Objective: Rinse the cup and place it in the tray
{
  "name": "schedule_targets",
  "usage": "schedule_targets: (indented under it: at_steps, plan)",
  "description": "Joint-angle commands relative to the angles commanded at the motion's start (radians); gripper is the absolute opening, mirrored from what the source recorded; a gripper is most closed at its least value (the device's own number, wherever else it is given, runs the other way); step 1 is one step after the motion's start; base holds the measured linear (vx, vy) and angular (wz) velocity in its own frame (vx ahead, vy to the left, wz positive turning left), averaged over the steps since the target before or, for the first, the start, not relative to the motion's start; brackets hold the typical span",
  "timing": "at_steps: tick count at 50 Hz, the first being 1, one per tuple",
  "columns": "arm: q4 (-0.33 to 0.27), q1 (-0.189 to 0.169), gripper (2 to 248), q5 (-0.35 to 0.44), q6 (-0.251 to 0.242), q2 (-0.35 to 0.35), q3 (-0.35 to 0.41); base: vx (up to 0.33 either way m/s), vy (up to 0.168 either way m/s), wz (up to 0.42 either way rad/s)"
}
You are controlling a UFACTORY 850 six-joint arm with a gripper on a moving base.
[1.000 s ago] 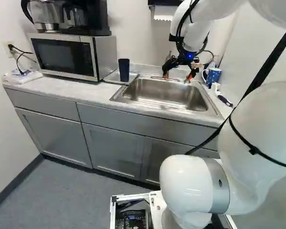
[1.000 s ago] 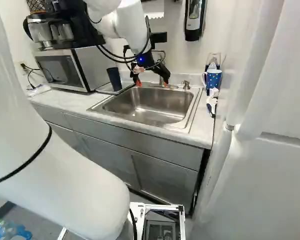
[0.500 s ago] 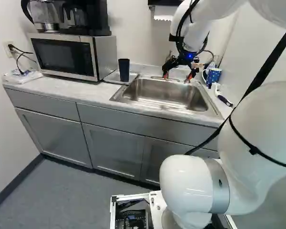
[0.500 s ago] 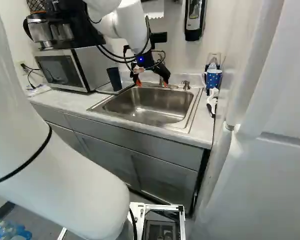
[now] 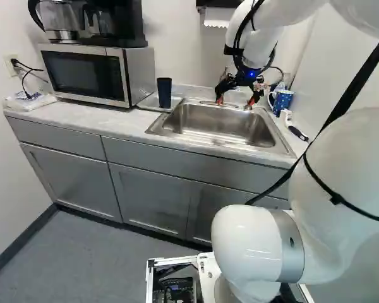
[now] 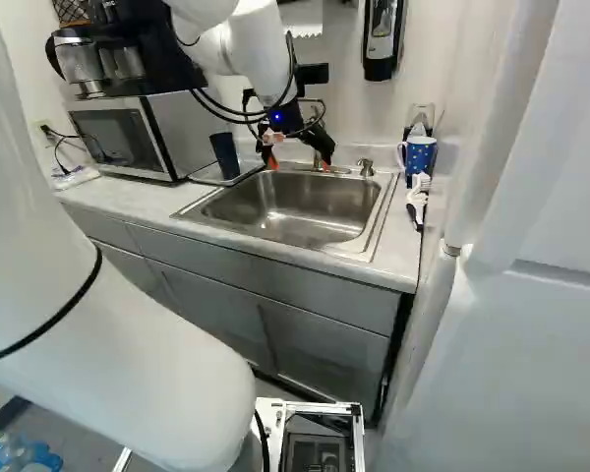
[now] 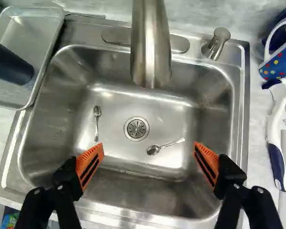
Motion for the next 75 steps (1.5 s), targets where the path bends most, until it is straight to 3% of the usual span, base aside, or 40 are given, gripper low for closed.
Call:
schedule_targets:
  at_steps: [36,75]
  plan:
    - [0.000,0.000,247,0.000,0.000,0.000,0.000,-0.016,0.017,-0.014]
    - [0.000,0.000,247,0.000,0.000,0.000,0.000,-0.101,0.097,-0.007]
